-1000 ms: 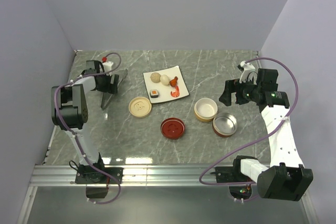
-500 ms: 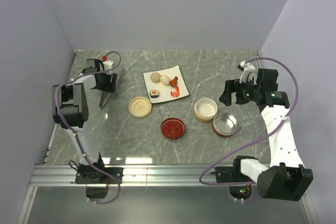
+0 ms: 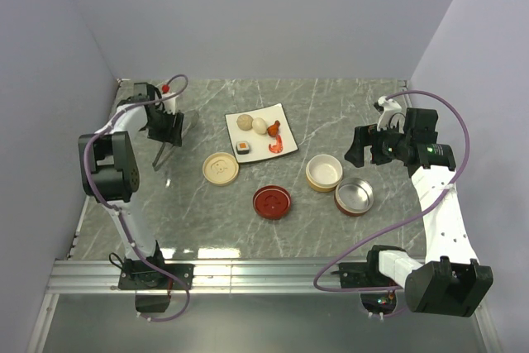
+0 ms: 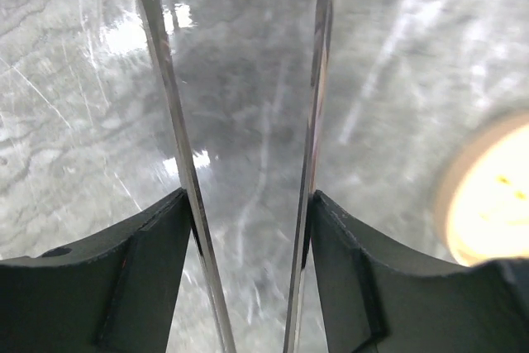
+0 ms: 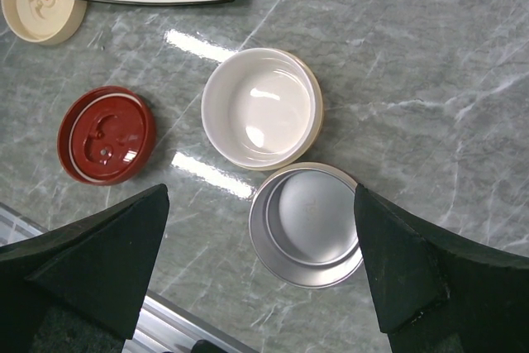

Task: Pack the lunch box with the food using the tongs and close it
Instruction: Grab the clamp with the left arm, then pick up the food using the clamp

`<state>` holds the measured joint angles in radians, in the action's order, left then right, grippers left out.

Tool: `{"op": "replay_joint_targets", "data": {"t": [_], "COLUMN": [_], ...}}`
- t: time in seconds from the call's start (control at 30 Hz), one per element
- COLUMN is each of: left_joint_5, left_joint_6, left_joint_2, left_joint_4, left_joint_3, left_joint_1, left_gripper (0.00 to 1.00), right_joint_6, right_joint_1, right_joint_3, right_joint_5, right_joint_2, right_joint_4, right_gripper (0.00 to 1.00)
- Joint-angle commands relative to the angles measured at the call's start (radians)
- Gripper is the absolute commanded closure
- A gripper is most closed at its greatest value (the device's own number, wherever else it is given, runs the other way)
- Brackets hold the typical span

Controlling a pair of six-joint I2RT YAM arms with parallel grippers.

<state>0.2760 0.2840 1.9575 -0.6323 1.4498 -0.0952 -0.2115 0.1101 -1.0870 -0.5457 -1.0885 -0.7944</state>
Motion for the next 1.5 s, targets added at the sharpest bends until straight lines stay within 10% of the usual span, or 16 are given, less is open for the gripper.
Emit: {"op": "replay_joint_targets", "data": {"t": [0.0,0.83,1.47], "left_joint_5": [0.081,0.568,0.351], "left_joint_6": [0.023,0.126,-0.034], "left_joint_2": [-0.085,-0.356,-0.206], "left_joint_4": [-0.127,-0.449,-0.205], "left_joint_3": [0.079,0.115,0.261], "left_joint_1": [0.000,0.023,0.256], "left_gripper": [0.38,0.47,0.48], "right_joint_6": [-0.019,-0.066,-0.085], "right_joint_1": [0.003,-0.230,-0.225], "right_joint_3": [-0.031,-0.137,-0.086], "right_joint_5": [-0.029,-0.007,0.133], "right_joint_2": [0.015,0.021,0.095], "right_joint_4": [0.000,0.077,-0.008], "right_gripper": [0.00,0.00,0.00]}}
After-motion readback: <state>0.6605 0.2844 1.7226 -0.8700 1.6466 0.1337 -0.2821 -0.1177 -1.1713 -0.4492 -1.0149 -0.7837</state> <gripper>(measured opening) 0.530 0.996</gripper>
